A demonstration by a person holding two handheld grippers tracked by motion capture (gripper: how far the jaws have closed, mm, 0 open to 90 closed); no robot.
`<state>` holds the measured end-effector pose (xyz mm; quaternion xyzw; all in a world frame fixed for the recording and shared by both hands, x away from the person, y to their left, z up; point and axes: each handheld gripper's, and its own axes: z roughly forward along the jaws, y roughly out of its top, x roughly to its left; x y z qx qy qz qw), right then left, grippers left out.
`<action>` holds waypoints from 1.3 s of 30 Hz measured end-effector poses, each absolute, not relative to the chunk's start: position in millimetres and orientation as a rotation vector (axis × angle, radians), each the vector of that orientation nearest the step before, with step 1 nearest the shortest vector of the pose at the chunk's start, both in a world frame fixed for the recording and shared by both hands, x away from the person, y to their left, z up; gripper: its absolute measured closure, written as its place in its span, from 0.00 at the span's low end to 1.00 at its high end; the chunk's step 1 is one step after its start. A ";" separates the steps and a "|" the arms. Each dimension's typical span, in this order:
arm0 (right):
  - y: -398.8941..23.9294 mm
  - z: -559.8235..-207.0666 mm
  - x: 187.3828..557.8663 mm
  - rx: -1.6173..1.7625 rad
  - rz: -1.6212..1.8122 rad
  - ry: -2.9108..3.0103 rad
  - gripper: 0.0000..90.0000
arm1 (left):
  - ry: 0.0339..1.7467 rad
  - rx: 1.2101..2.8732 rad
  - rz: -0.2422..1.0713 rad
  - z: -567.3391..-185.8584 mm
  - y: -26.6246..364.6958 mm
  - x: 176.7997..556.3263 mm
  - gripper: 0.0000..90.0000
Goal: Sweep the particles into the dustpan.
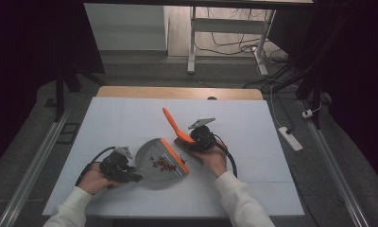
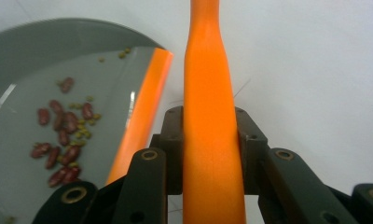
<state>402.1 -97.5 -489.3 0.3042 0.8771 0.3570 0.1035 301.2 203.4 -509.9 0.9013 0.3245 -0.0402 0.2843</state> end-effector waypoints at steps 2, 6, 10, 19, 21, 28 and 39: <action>-92.7 -490.1 397.5 0.894 1.073 2.608 0.77 | 0.869 2.411 -0.107 -510.0 203.3 301.1 0.69; -82.5 -491.1 388.4 0.853 1.093 2.630 0.77 | 0.871 2.412 -0.106 -510.0 203.0 301.0 0.69; -65.8 -488.3 374.8 0.806 1.196 2.654 0.77 | 0.868 2.417 -0.107 -510.3 203.1 301.4 0.69; -58.6 -470.0 364.8 0.733 1.309 2.609 0.77 | 0.868 2.415 -0.109 -510.7 203.3 301.1 0.69; -68.6 -463.1 368.7 0.753 1.317 2.566 0.77 | 0.868 2.415 -0.112 -510.8 203.2 301.1 0.69; -93.5 -461.8 380.6 0.839 1.237 2.510 0.77 | 0.871 2.411 -0.107 -510.8 203.2 300.7 0.69; -106.1 -480.8 388.6 0.915 1.121 2.529 0.77 | 0.870 2.413 -0.106 -510.8 203.2 300.4 0.69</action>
